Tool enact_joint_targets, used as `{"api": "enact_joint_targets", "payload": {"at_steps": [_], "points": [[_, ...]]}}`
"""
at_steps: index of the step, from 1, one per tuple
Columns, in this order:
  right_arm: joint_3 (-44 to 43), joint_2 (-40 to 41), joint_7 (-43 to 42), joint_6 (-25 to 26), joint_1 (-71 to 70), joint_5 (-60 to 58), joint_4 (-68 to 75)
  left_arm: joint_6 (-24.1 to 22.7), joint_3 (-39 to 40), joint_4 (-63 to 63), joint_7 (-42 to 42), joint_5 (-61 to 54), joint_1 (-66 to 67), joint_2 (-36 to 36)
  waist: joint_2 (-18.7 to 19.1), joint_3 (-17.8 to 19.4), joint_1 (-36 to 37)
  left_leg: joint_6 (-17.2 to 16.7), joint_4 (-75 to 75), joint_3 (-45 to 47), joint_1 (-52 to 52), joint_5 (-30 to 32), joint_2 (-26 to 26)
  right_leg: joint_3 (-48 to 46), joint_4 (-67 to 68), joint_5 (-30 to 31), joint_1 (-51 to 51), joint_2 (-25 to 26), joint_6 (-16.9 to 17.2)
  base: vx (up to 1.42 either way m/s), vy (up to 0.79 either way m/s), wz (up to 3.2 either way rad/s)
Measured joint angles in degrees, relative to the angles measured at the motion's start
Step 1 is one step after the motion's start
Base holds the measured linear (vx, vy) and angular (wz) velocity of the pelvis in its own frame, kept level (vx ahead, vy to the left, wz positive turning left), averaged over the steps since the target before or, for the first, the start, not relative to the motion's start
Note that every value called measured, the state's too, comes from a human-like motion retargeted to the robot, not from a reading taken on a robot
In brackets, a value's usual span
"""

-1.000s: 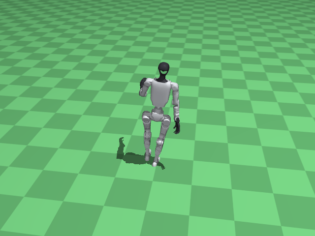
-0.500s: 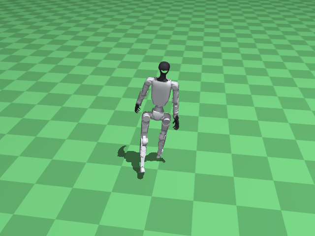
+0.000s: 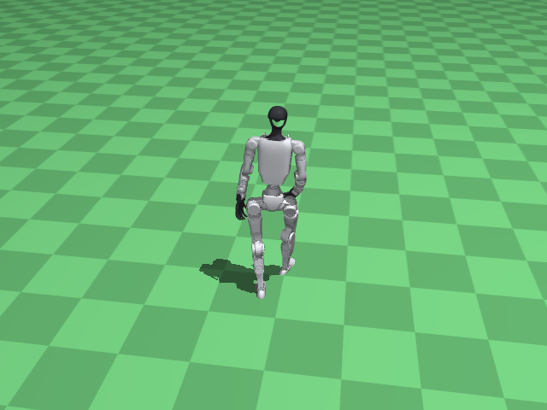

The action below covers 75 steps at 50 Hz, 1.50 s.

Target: Upper body actions

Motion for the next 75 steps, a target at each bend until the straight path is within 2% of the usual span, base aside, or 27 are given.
{"api": "enact_joint_targets", "payload": {"at_steps": [3,10,12,15,17,20,25,28,33,35,40,43,45,46,48,50,55,61,70,75], "points": [[3.81,1.09,1.68,-0.40,-0.49,-3.48,1.19,0.51,-0.09,0.72,-0.12,0.64,2.18,-1.06,0.67,-0.41,1.36,-0.09,-0.31,1.24,-1.05,0.50,0.97,2.46,4.01,-0.31,2.26,1.92,-1.43,-0.22,0.05,-0.55],[9.74,3.03,-0.74,2.30,-3.21,-12.35,5.93,0.93,-0.23,1.74,0.45,0.56,6.12,-2.96,1.11,-1.97,3.39,-0.81,-0.38,4.00,-3.01,1.32,2.63,2.66,6.05,-1.09,10.54,5.56,-5.58,-0.13,-0.02,-0.52],[9.86,3.68,1.63,2.04,-3.44,-11.26,7.64,1.13,-0.84,1.98,0.35,0.63,6.22,-3.10,0.89,-2.29,3.02,-0.85,-0.41,3.91,-3.19,1.58,2.45,6.47,4.84,-2.41,12.08,7.69,-6.60,-0.13,-0.07,-0.08],[8.84,4.14,5.26,2.28,-2.35,-9.03,9.33,1.66,-1.81,1.92,0.71,1.60,5.88,-3.10,-0.31,-3.01,2.62,-1.00,-0.28,3.53,-3.60,2.22,1.40,9.32,-0.41,-4.20,14.35,8.54,-6.37,-0.06,-0.10,0.07],[7.22,4.66,6.63,1.91,-1.57,-6.82,10.08,2.27,-2.35,1.59,1.40,2.56,4.87,-2.71,-1.08,-3.24,3.25,-1.33,-0.09,3.72,-4.17,2.81,1.41,10.71,-2.61,-3.31,14.87,9.64,-8.65,-0.10,-0.15,-0.15],[4.65,4.97,7.62,0.44,-1.10,-2.64,11.95,2.56,-3.09,0.19,2.78,3.12,3.30,-2.77,-1.87,-3.01,3.69,-1.90,0.60,4.30,-5.31,3.81,1.60,10.76,-4.71,-1.13,14.65,9.69,-10.33,-0.16,-0.13,-0.01],[-1.64,4.78,8.11,-2.56,0.98,9.80,15.46,0.98,-6.52,-2.62,2.77,1.47,-0.59,-3.63,-1.98,-2.40,1.85,-2.97,3.74,3.43,-8.81,4.93,1.33,8.02,-7.59,-0.53,14.89,9.20,-11.23,-0.16,-0.05,0.51],[-5.51,3.59,5.50,-2.93,1.93,14.18,16.99,0.47,-8.38,-5.01,2.14,3.42,-2.96,-4.34,-1.76,-2.05,1.52,-5.27,7.11,2.84,-11.87,5.99,1.30,5.80,-9.37,-0.56,14.71,8.57,-12.04,-0.20,-0.02,0.70],[-10.33,1.79,-1.90,0.09,0.99,15.29,22.62,-0.39,-11.52,-7.91,5.36,7.34,-5.05,-4.91,-1.38,-1.31,1.69,-12.68,13.66,-1.48,-16.76,7.77,0.08,4.41,-10.95,0.05,14.00,7.47,-12.73,-0.17,0.02,0.32],[-11.72,1.41,-3.53,1.97,-0.06,15.16,25.63,-0.41,-11.84,-8.32,7.25,9.54,-4.76,-4.86,-1.60,-1.32,1.84,-13.81,15.31,-3.10,-17.50,6.89,-0.11,5.00,-10.77,0.37,13.50,6.86,-12.78,-0.09,0.06,-0.19],[-15.30,1.22,-6.29,7.20,-2.01,13.10,31.23,0.36,-10.99,-6.68,11.74,14.87,-2.13,-3.56,-2.45,-1.94,2.17,-9.75,15.26,-0.41,-16.09,5.22,2.87,8.54,-9.74,0.96,12.59,6.01,-12.66,-0.01,0.08,-0.56],[-17.29,0.81,-8.49,8.55,-1.49,13.32,33.03,1.46,-10.50,-3.62,13.81,16.35,-0.38,-2.65,-2.12,-2.80,2.13,-9.47,12.76,-1.23,-13.64,5.46,4.12,9.83,-9.49,1.06,12.70,6.43,-12.41,0.08,0.08,-0.44],[-18.80,0.29,-9.28,9.19,-0.95,13.96,34.17,2.58,-10.29,-1.18,14.54,16.47,0.35,-2.13,-1.13,-3.27,1.99,-10.75,10.29,-1.29,-11.74,3.87,5.36,9.98,-9.35,0.99,12.86,7.31,-12.25,0.07,0.19,-0.20],[-19.38,-0.13,-9.32,9.58,-0.55,14.50,34.76,3.19,-10.24,-0.10,14.55,16.04,0.72,-2.04,-0.79,-3.47,1.84,-9.58,9.03,-2.08,-10.86,3.52,4.91,9.92,-9.32,0.97,13.08,7.47,-12.08,0.07,0.27,-0.06],[-20.25,-1.06,-9.21,10.48,0.12,15.87,36.19,4.22,-10.21,1.73,13.81,14.77,1.27,-1.96,-0.15,-3.75,1.37,-7.60,6.71,-3.08,-9.25,3.43,4.03,9.49,-9.14,0.96,13.50,7.55,-11.72,0.08,0.22,0.13],[-21.10,-1.89,-9.10,11.81,0.44,17.46,37.97,4.95,-10.12,2.55,11.87,13.38,1.52,-2.01,0.60,-3.75,0.55,-7.07,4.61,0.13,-8.01,4.24,5.54,8.42,-8.62,0.86,13.73,7.41,-11.42,0.05,0.22,0.26],[-22.67,-2.95,-9.13,15.09,1.41,20.47,41.68,4.68,-9.88,0.68,8.58,11.60,2.25,-2.24,0.66,-3.33,3.72,-5.07,2.10,-0.73,-6.18,4.29,3.75,10.49,-5.85,0.57,12.62,6.57,-10.44,0.04,0.25,-0.30],[-24.17,-1.65,-10.11,18.49,1.88,15.64,41.49,4.30,-8.11,-1.66,7.43,11.63,2.73,-2.43,1.00,-3.44,3.54,-3.11,0.12,0.74,-5.14,3.78,3.11,11.56,-2.76,0.65,10.69,5.74,-8.93,0.04,0.21,-0.17],[-24.53,1.08,-13.97,17.45,1.71,18.84,39.23,6.25,-7.89,-0.21,2.62,9.77,0.65,-1.62,2.02,-2.52,1.89,-1.83,-0.14,1.40,-4.79,3.81,3.54,12.83,2.35,-1.61,9.78,4.12,-3.50,0.02,0.17,-0.08],[-24.21,1.02,-13.64,17.83,1.34,17.44,39.17,5.71,-7.45,-1.21,3.72,10.41,1.04,-1.90,1.79,-3.19,2.49,-1.68,-0.26,2.20,-4.75,3.62,3.35,11.67,4.34,-3.40,10.15,5.96,-3.39,0.02,0.08,-0.15]]}}
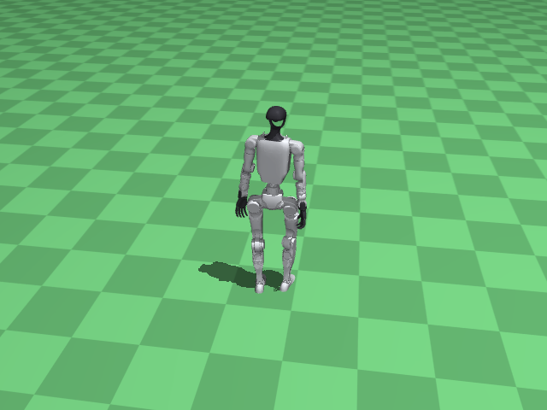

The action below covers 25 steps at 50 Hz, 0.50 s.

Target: Upper body actions

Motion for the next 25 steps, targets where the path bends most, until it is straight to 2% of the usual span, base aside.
{"api": "enact_joint_targets", "payload": {"at_steps": [5,7,12,25], "points": [[0.56,-0.25,-0.28,0.24,0.38,-2.54,-0.37,-0.39,-0.02,-0.68,0.14,-0.06,0.48,-0.56,-0.69,-0.60,0.29,-0.05,0.02,0.33,0.24,-0.13,-0.67,-7.34,-3.53,-0.30,2.69,1.54,-5.88,0.00,0.00,0.00],[0.59,-0.18,-0.36,0.39,0.44,-2.94,-0.32,-0.37,-0.03,-0.62,-0.09,-0.23,0.50,-0.79,-1.34,-0.70,0.55,-0.04,0.05,0.46,0.45,-0.12,-1.36,-7.11,-5.96,0.65,3.48,1.85,-6.76,0.01,-0.03,-0.09],[0.51,-0.01,0.39,0.61,0.14,-3.18,-0.23,-0.50,-0.36,-0.45,0.11,-1.18,0.73,-1.83,-1.26,-0.64,1.55,-0.28,0.08,0.56,0.45,0.17,-1.26,-5.93,-7.19,0.45,4.03,2.44,-6.16,0.00,-0.07,-0.12],[2.47,0.04,0.59,0.41,-0.13,-6.96,-1.61,-1.16,-2.10,-0.72,3.11,2.56,1.62,-2.01,-1.83,-0.55,0.47,-1.35,0.05,0.55,-0.52,1.35,-0.79,-6.64,-10.51,1.58,4.67,3.34,-7.82,-0.03,-0.14,0.05]]}}
